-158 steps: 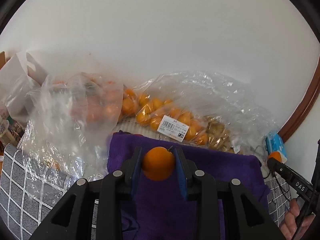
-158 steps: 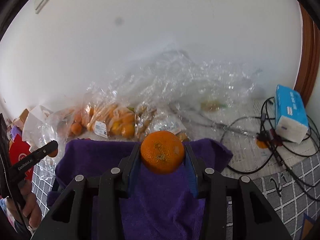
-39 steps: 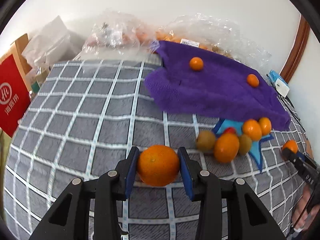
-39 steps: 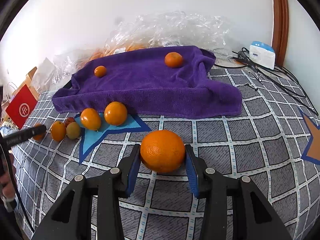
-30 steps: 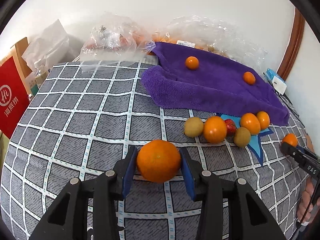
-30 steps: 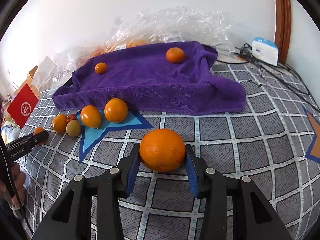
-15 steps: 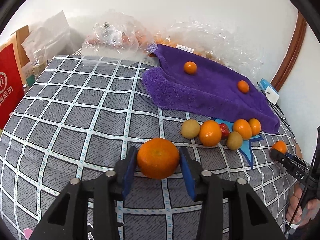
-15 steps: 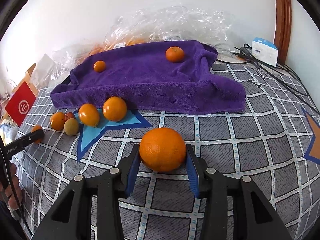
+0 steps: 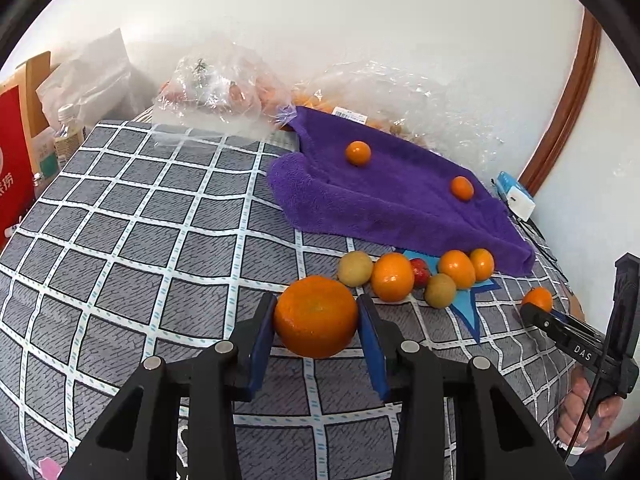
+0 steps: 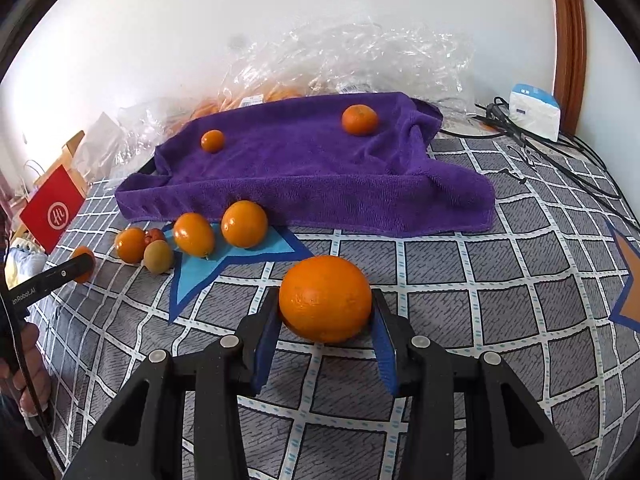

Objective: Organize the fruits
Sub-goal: 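Lift both held oranges and carry them onto the purple towel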

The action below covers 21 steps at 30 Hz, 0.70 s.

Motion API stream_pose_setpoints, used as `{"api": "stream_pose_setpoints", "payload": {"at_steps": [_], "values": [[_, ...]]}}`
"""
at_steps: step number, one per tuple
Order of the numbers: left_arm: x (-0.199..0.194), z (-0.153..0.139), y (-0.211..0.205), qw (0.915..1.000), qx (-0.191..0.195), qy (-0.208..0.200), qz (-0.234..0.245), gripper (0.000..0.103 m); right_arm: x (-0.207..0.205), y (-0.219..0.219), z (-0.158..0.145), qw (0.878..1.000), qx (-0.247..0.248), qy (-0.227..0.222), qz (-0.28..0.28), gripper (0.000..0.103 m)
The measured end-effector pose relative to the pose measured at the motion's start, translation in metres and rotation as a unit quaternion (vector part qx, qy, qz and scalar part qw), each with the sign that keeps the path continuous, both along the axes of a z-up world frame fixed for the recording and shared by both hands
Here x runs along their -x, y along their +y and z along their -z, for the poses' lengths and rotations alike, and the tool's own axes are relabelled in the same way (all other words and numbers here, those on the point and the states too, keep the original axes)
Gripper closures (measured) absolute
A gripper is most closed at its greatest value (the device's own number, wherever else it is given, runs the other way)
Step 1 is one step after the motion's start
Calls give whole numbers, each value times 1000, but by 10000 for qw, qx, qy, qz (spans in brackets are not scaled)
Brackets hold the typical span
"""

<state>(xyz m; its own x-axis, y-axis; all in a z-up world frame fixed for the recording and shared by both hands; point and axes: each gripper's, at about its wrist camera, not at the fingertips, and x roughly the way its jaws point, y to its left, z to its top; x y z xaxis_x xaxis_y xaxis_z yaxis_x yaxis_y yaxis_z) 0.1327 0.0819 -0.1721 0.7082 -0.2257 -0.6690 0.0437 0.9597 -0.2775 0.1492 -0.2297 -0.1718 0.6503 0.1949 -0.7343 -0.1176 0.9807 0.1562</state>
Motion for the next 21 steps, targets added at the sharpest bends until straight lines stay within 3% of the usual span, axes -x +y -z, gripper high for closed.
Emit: {"api": "stream_pose_setpoints", "payload": {"at_steps": [14, 21], "values": [[9, -7, 1, 9995, -57, -279, -157, 65, 6, -3, -4, 9997, -170, -152, -38, 61], [8, -6, 8, 9994, 116, -222, -235, 65, 5, -6, -4, 9994, -288, -168, -50, 61]]}}
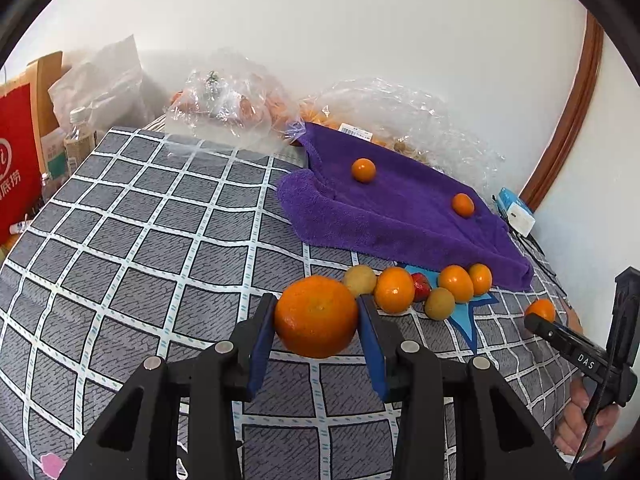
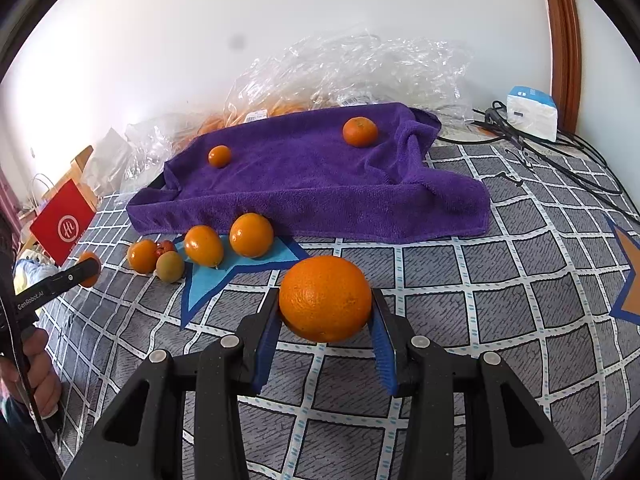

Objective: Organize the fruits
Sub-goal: 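Lift both held oranges and carry them onto the purple towel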

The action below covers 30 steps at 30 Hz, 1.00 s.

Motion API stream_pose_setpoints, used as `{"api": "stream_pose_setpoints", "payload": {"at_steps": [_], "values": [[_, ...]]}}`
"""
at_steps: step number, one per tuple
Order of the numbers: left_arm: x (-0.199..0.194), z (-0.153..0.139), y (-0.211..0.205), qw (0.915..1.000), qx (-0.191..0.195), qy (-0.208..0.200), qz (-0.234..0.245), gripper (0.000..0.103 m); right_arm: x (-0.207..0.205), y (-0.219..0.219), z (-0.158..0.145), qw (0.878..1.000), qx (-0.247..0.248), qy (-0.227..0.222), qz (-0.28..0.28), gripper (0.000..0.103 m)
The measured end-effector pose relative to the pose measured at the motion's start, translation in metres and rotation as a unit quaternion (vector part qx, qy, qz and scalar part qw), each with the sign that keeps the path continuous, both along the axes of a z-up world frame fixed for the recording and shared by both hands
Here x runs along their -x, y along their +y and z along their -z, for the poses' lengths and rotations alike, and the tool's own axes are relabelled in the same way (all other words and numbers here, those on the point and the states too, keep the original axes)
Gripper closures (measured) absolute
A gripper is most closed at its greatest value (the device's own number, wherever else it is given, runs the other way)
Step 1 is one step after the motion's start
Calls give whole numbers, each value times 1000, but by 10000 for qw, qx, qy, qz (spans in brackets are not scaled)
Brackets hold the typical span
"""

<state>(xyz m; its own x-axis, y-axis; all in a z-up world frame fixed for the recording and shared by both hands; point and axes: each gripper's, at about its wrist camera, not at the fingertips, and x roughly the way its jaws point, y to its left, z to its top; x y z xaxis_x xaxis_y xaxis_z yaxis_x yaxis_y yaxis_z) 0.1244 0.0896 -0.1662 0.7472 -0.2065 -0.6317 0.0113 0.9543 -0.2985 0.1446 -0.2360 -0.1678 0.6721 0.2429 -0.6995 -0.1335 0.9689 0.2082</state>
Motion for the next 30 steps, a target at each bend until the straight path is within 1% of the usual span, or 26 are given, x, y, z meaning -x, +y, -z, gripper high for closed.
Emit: {"api": "stream_pose_setpoints", "payload": {"at_steps": [4, 7, 10, 12, 15, 18, 20, 22, 25, 30], "values": [[2, -2, 0, 9999, -42, -88, -82, 65, -1, 3, -1, 9999, 40, -11, -117, 61], [3, -4, 0, 9999, -68, -121, -102, 65, 1, 4, -1, 9999, 116, 23, -88, 61], [5, -6, 2, 9996, -92, -170, -199, 65, 4, -1, -4, 9999, -124, 78, -19, 61], [6, -8, 4, 9993, -177, -108, -305, 65, 5, -4, -11, 9998, -197, 81, 57, 61], [8, -14, 8, 9987, -287, 11, -430, 65, 6, -7, -30, 9999, -33, -95, 83, 61], [10, -31, 15, 9983, -270, -92, -512, 65, 0, -9, -51, 9995, 93, -299, 106, 61], [7, -43, 17, 9978, -332, -146, -554, 65, -6, -10, -64, 9990, 81, -411, 135, 61], [3, -58, 17, 9977, -314, -285, -528, 65, -13, -11, -76, 9984, 65, -551, 144, 61], [-12, -77, 12, 9973, -389, -402, -474, 65, -25, -13, -92, 9971, 75, -733, 206, 61], [-44, -107, -3, 9965, -354, -666, -352, 65, -48, -17, -112, 9958, 46, -836, 362, 61]]}}
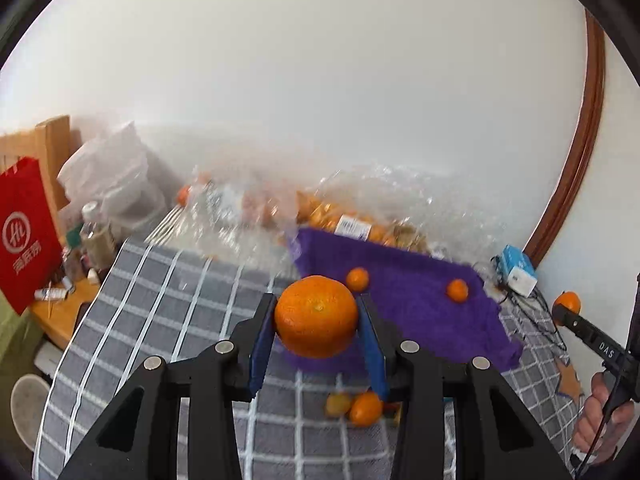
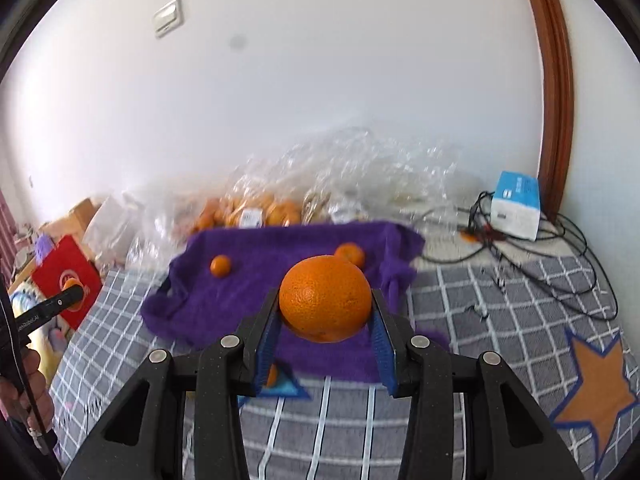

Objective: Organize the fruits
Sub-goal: 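Lift both held oranges and carry them onto the purple towel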

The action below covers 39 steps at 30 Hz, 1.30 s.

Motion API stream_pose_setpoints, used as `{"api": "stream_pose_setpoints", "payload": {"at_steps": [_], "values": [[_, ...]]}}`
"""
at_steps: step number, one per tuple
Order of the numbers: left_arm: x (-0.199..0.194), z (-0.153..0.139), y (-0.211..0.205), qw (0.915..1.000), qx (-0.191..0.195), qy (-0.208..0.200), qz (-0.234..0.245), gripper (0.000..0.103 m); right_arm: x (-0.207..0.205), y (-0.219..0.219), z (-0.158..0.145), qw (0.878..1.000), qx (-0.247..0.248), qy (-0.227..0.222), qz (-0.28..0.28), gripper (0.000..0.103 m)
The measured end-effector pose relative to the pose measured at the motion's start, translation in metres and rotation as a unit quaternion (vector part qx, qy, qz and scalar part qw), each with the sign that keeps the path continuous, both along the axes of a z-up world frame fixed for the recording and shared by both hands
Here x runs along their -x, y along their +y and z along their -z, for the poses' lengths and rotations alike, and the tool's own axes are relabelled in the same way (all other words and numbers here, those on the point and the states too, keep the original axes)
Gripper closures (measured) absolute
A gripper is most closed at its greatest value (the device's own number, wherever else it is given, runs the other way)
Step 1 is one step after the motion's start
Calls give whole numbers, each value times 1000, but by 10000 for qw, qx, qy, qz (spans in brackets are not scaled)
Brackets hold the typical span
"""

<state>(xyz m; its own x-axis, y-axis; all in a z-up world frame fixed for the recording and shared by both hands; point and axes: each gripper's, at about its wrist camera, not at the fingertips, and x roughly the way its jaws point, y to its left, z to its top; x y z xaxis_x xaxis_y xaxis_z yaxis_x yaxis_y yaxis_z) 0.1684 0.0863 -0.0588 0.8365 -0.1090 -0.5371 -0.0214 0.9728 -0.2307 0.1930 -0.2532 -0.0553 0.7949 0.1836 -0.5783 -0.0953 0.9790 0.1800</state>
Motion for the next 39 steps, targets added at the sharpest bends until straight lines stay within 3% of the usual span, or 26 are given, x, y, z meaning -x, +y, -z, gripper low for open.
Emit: {"api": "stream_pose_setpoints", "payload": {"at_steps": [5, 11, 16, 21, 25, 39], "values": [[-36, -15, -20, 9997, -38, -199, 156, 65, -20, -1, -14, 9998, 95, -158, 95, 61], [-81, -4, -31, 9994, 205, -145, 253, 65, -60, -5, -13, 9997, -110, -129, 155, 61], [-109, 29, -34, 9995, 201, -34, 238, 65, -92, -7, 14, 9997, -96, 62, 220, 61], [-122, 63, -28, 9989, 228, 341, 214, 65, -109, -7, 57, 9982, -56, 538, 247, 61], [-127, 74, -24, 9978, 353, 517, 216, 65, -113, -2, 73, 9973, -21, 713, 162, 61], [-138, 94, -45, 9944, -75, 963, 424, 65, -118, 14, 111, 9952, 290, 927, 88, 61]]}}
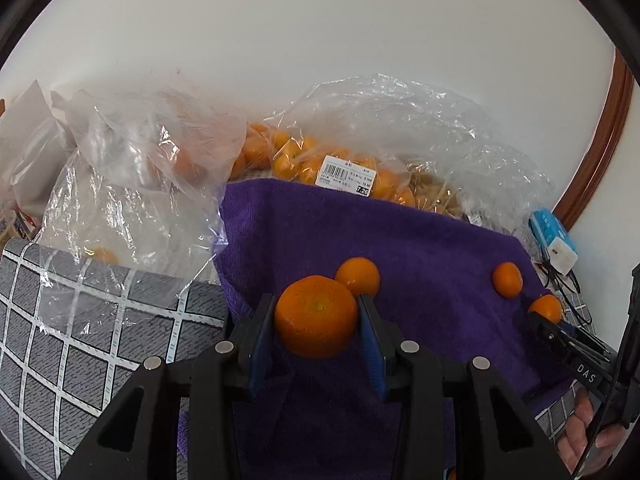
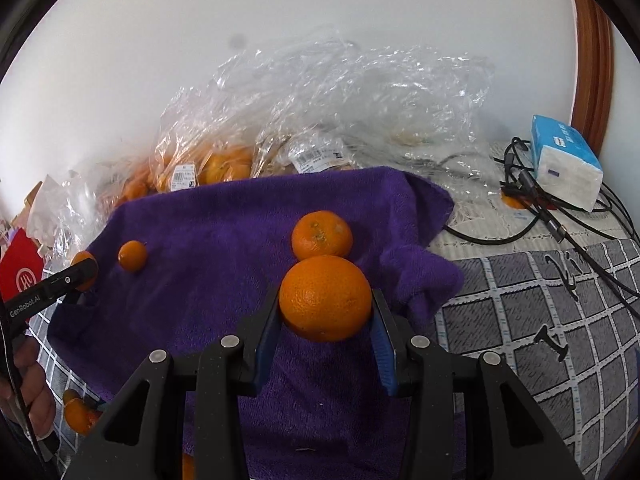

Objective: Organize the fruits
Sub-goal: 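Lift both held oranges and carry them onto the purple towel, then open the right tool to release its orange while the left tool releases its orange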

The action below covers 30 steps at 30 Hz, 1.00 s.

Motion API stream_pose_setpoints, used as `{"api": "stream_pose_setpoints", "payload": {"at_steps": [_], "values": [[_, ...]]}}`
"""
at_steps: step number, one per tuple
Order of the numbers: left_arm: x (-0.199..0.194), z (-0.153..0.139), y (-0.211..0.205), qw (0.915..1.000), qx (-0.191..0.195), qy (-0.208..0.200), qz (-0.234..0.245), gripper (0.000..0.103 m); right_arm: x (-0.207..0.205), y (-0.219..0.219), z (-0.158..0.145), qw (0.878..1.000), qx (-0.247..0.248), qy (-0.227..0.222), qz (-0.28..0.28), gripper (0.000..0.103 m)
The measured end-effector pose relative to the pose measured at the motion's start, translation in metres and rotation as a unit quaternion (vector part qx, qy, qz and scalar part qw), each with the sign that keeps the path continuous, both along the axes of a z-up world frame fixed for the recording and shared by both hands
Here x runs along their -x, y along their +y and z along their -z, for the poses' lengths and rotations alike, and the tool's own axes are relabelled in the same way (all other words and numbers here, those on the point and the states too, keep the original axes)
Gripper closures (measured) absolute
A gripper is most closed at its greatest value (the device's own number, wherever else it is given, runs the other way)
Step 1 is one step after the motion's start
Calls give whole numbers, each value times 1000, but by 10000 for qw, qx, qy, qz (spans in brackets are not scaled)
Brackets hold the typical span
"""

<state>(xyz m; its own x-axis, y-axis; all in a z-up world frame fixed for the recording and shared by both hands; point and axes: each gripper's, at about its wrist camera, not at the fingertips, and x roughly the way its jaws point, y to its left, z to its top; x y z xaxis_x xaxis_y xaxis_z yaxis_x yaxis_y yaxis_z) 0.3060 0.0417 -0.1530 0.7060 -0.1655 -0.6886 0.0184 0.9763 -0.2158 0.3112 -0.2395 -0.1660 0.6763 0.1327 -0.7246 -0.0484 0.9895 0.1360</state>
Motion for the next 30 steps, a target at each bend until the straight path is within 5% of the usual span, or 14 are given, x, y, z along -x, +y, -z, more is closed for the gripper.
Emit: {"api": "stream_pose_setpoints", "payload": {"at_steps": [17, 22, 30], "values": [[-8, 9, -8, 9996, -261, 135, -10, 65, 0, 9, 8, 9996, 237, 16, -127, 60], [-5, 6, -4, 10000, -75, 65, -5, 64, 6, 5, -3, 9997, 159, -192, -45, 52], [13, -22, 5, 9987, 151, -470, -98, 57, 18, 4, -31, 9990, 165, -404, 38, 52]]}}
